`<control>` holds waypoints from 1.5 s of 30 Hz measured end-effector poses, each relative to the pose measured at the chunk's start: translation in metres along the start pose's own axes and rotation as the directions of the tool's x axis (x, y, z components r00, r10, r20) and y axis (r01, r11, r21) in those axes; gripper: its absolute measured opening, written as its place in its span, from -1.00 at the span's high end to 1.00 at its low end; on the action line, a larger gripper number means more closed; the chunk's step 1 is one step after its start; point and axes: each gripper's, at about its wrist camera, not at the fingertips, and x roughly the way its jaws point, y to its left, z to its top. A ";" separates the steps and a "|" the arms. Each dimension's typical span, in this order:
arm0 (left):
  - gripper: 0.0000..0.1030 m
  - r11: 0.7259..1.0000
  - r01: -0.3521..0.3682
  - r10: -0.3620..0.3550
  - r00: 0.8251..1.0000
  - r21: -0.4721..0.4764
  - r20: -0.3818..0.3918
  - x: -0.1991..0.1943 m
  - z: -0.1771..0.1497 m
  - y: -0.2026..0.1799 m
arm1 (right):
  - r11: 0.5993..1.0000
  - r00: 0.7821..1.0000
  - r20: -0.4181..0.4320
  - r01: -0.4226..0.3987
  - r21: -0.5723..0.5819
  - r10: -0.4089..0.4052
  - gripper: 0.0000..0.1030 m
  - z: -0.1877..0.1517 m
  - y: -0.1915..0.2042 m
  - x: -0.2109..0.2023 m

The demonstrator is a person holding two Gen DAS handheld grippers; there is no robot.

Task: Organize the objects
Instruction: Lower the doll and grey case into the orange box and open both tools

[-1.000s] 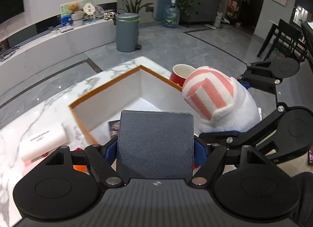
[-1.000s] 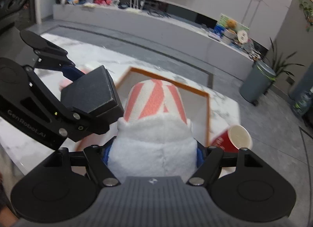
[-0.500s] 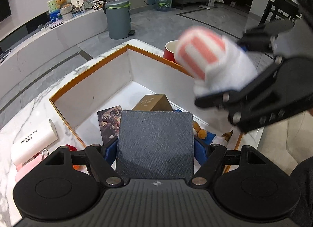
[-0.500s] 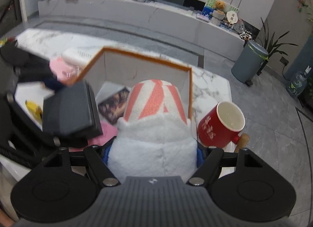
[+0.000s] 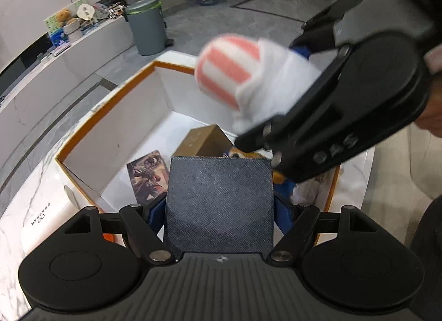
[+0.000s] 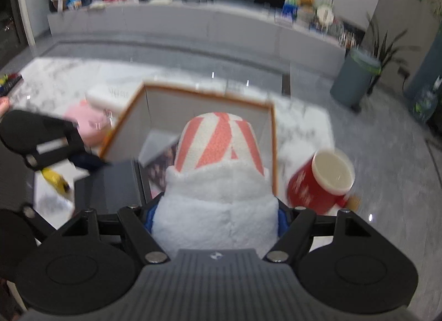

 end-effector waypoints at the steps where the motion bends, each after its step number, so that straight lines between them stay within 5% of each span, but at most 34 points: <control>1: -0.70 1.000 0.002 -0.002 1.000 0.006 -0.011 0.003 -0.001 -0.001 | 1.000 1.000 -0.015 0.002 0.000 -0.002 -0.47 -0.004 0.000 0.005; 11: -0.70 0.996 -0.004 0.013 0.995 0.089 -0.099 0.028 -0.008 -0.011 | 0.995 0.988 -0.144 0.046 -0.092 -0.059 -0.49 -0.028 0.010 0.038; 21: -0.71 0.999 0.040 -0.035 0.990 0.035 -0.136 0.039 -0.003 -0.004 | 0.996 0.970 -0.240 0.024 -0.085 -0.044 -0.52 -0.026 0.007 0.055; 34: -0.80 0.997 0.054 -0.063 0.979 -0.048 -0.195 0.043 -0.004 0.007 | 0.993 0.981 -0.177 0.056 -0.106 -0.074 -0.75 -0.016 0.011 0.039; 42: -0.93 0.996 0.089 -0.077 0.948 0.025 -0.309 0.056 0.009 0.013 | 0.993 0.989 -0.123 0.068 -0.102 -0.080 -0.75 -0.008 0.013 0.022; 45: -0.92 0.997 0.066 -0.051 0.956 0.043 -0.289 0.049 0.012 0.012 | 0.993 0.991 -0.111 0.065 -0.094 -0.075 -0.75 -0.007 0.014 0.017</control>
